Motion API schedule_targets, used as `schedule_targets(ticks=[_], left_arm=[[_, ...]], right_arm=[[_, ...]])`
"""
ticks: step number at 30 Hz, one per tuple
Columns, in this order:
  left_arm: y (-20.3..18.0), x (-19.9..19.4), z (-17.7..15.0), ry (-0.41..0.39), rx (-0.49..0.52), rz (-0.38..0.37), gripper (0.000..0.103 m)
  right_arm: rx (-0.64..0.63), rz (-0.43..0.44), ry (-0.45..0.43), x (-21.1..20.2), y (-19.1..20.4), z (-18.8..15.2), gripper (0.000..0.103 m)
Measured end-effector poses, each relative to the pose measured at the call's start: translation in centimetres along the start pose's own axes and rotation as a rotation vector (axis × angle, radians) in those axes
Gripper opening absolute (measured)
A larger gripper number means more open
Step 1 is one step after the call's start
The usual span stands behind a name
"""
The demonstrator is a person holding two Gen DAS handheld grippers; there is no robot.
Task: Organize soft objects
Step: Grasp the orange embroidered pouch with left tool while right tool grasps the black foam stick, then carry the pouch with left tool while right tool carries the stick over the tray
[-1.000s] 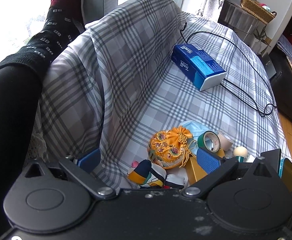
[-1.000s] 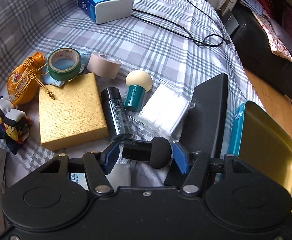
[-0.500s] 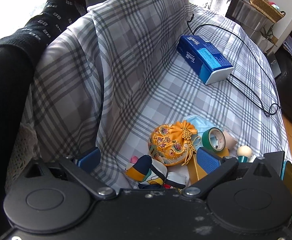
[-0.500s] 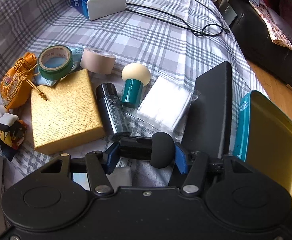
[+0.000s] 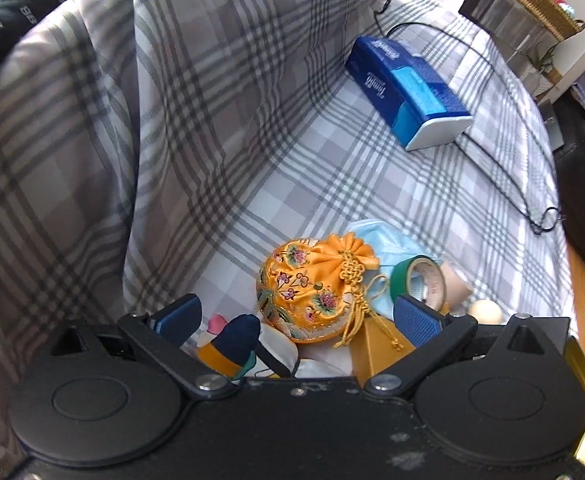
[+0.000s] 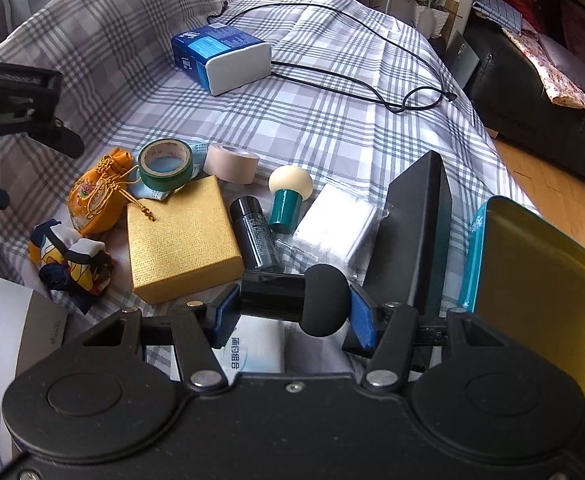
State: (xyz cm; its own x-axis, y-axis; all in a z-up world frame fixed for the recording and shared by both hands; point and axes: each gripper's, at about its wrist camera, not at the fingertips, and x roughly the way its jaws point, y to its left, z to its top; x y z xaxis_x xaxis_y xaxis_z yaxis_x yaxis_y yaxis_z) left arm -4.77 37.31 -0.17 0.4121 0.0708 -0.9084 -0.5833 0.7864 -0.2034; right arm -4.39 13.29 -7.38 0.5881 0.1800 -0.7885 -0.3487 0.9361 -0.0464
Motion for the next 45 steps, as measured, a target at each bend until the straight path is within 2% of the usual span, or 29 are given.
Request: schedule_targets(ticks=[6, 11, 13, 17, 19, 20, 25, 31, 38, 45], left_arm=[[0.2, 3.7, 0.8, 0.051, -0.056, 0.018, 0.102], [-1.2, 6.1, 1.3, 0.067, -0.004, 0.033, 0.102], [-1.5, 7.3, 1.2, 0.089, 0.000, 0.013, 0.101], [-0.8, 8.9, 0.9, 0.133, -0.052, -0.058, 0.093], [-0.6, 8.4, 0.7, 0.116, -0.058, -0.067, 0.082], [-0.7, 8.2, 0.8, 0.112, -0.054, -0.076, 0.073], [-0.8, 6.6, 0.5, 0.073, -0.045, -0.104, 0.070], [-0.8, 2.7, 0.3, -0.008, -0.024, -0.082, 0.070], [-0.4, -2.5, -0.1, -0.106, 0.020, -0.020, 0.071], [-0.9, -5.8, -2.3, -0.121, 0.093, -0.022, 0.071]], right_arm=[[0.032, 0.018, -0.018, -1.3, -0.9, -1.0, 0.055], [0.054, 0.018, -0.031, -2.1, -1.8, -1.5, 0.055], [0.066, 0.017, -0.034, -2.3, -2.2, -1.6, 0.055], [0.081, 0.013, -0.035, -2.3, -2.7, -1.7, 0.055], [0.085, 0.011, -0.033, -2.2, -2.9, -1.7, 0.055], [0.087, 0.012, -0.033, -2.2, -2.9, -1.7, 0.055], [0.094, 0.012, -0.041, -2.5, -3.0, -1.8, 0.055], [0.093, 0.007, -0.066, -3.7, -3.1, -1.7, 0.055], [0.102, 0.008, -0.086, -4.9, -3.2, -1.8, 0.055], [0.100, 0.009, -0.093, -6.1, -3.2, -2.6, 0.055]])
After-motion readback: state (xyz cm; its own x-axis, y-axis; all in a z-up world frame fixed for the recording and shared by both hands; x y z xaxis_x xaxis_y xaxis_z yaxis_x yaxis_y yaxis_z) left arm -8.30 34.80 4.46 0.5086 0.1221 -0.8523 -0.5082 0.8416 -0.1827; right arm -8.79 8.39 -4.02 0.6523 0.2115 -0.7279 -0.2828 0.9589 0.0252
